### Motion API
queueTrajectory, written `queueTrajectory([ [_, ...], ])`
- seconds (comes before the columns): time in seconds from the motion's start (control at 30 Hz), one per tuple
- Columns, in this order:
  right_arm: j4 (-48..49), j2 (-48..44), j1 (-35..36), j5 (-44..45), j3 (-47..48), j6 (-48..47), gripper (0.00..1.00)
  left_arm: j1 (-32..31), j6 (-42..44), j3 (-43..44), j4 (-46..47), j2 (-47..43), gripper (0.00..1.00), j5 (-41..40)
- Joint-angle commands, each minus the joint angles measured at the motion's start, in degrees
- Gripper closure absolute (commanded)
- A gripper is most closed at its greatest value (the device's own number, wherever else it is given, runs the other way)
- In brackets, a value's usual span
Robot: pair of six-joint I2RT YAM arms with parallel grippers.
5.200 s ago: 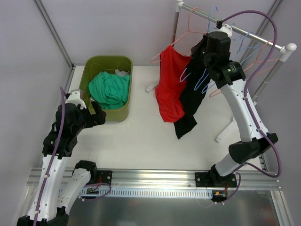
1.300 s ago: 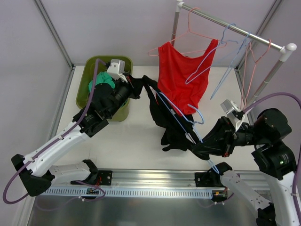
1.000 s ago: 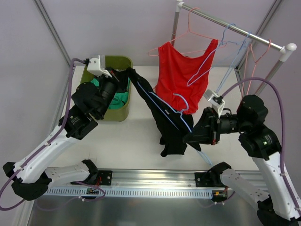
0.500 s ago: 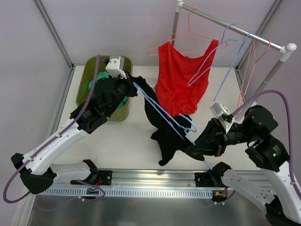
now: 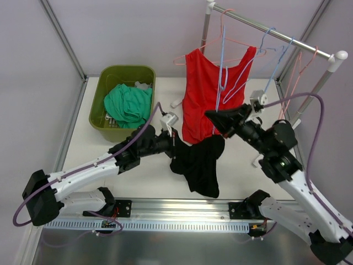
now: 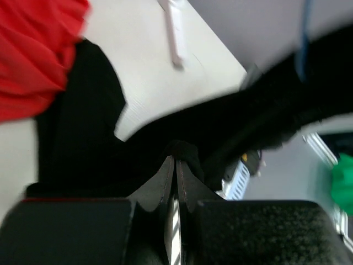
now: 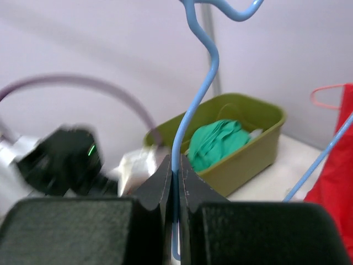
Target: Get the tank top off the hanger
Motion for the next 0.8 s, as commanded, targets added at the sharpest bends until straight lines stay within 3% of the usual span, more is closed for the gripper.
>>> queueTrajectory([
  [0.0,24.97,6.39,0.25,12.13,3.15,-1.49,1.0,-4.03,-1.51,-2.95,10.88,2.99,1.0,8.25],
  [0.2,23.83,8.08,0.25,19.44,6.24,-4.22,1.0,-5.62,-3.09,-8.13,10.97,4.23,1.0,4.56],
  [0.37,13.11,7.99,0.17,26.2,9.76,-4.57,1.0,-5.53,-1.25,-10.17,6.14,1.86,1.0,-1.23],
  [0.47,9.52,9.91,0.17,22.02,11.86,-2.38,1.0,-5.53,-0.54,-9.3,2.36,1.24,0.98,-3.69],
  [0.6,6.95,12.82,0.17,19.88,15.03,4.39,1.0,-5.53,0.16,-8.68,-1.59,-1.21,0.41,-6.85],
  [0.63,6.95,13.78,0.17,19.8,15.38,5.09,1.0,-5.53,0.68,-8.41,-3.69,-2.7,0.03,-7.48],
  [0.77,5.47,17.21,-0.62,19.36,17.66,9.91,1.0,-5.53,2.27,-5.78,-11.41,-6.83,0.01,-10.81],
])
